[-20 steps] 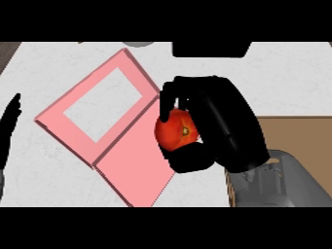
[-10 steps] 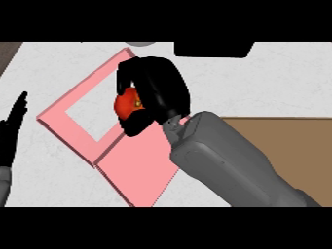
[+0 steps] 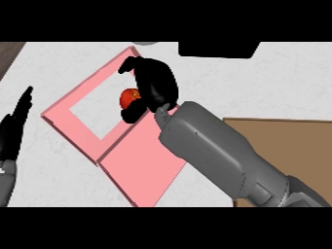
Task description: Pick the tomato from the tray and place it in the cardboard box
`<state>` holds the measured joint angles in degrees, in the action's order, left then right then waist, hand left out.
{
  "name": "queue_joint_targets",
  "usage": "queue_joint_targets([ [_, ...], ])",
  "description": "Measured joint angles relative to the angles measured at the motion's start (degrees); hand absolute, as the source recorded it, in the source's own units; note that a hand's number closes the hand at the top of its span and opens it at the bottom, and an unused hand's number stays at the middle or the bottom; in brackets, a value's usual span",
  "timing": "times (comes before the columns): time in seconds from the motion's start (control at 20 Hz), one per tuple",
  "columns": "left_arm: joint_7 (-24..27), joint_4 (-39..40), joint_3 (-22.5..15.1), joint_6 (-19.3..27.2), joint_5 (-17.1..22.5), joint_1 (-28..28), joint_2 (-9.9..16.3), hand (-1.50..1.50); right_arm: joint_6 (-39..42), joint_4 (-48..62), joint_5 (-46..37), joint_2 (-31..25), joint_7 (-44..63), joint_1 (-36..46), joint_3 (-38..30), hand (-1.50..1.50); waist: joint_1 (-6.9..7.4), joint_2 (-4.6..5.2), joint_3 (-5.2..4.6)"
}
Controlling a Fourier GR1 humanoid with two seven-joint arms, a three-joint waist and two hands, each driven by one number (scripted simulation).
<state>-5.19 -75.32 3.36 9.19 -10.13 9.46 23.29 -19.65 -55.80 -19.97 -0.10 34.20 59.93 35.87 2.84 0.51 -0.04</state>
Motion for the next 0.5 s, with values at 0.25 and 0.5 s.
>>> queue_joint_targets([
  [0.25,1.1,1.1,-0.1,0.2,-0.6,0.4,-1.0,0.0,-4.9,6.5,8.5,0.1,-5.7,2.3,3.2,-1.5,0.44,0.17,0.0],
  [0.5,1.0,1.7,0.9,-1.0,-0.2,1.0,-0.4,0.0,-12.0,7.9,12.8,0.1,-11.4,3.9,4.4,-1.5,0.3,0.12,0.01],
])
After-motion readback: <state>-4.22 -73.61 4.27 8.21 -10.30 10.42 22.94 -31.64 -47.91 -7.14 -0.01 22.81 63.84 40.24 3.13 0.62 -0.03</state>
